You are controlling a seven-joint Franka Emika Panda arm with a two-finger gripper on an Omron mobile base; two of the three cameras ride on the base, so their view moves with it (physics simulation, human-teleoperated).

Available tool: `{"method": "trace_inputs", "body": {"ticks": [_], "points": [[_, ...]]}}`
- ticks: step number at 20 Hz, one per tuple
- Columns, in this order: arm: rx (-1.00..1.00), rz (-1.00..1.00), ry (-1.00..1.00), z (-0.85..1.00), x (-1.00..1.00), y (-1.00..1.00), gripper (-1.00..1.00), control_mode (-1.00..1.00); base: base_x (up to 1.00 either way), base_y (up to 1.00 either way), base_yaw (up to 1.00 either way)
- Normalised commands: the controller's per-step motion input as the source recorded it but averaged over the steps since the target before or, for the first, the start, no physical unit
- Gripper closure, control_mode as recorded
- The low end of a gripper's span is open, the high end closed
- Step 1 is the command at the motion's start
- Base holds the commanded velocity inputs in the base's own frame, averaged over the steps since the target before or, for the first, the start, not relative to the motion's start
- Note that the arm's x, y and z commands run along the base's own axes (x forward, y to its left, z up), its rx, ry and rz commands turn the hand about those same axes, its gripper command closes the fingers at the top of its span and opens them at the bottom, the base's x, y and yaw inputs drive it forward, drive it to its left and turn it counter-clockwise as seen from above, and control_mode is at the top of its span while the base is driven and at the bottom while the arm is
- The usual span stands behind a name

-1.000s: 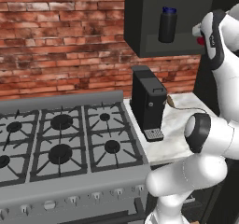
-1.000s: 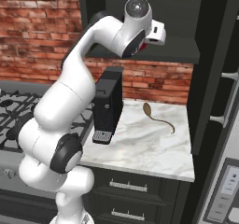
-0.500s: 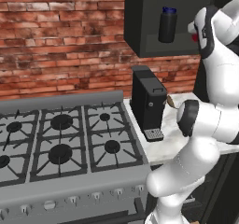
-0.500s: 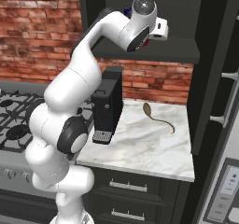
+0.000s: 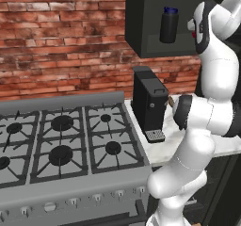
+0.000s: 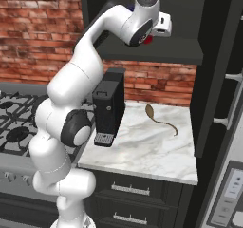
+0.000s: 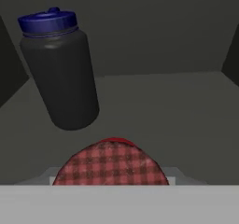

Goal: Pick the yogurt and jam from the counter and place them in the cabinets closest to them.

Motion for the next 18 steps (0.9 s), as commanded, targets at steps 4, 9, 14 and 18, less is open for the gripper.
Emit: {"method": "trace_inputs", "body": {"ticks": [4, 9, 14, 18], "points": [[-0.13, 0.00, 0.09, -0.09, 0.09, 0.11, 1.00, -1.00, 0.00, 0.00, 0.00], [-0.12, 0.00, 0.12, -0.02, 0.07, 0.11, 1.00, -1.00, 0.00, 0.00, 0.00], [-0.11, 0.00, 0.10, -0.03, 0.05, 0.10, 1.00, -1.00, 0.00, 0.00, 0.00], [-0.03, 0.00, 0.00, -0.02, 0.00, 0.00, 1.00, -1.00, 0.00, 0.00, 0.00]]}}
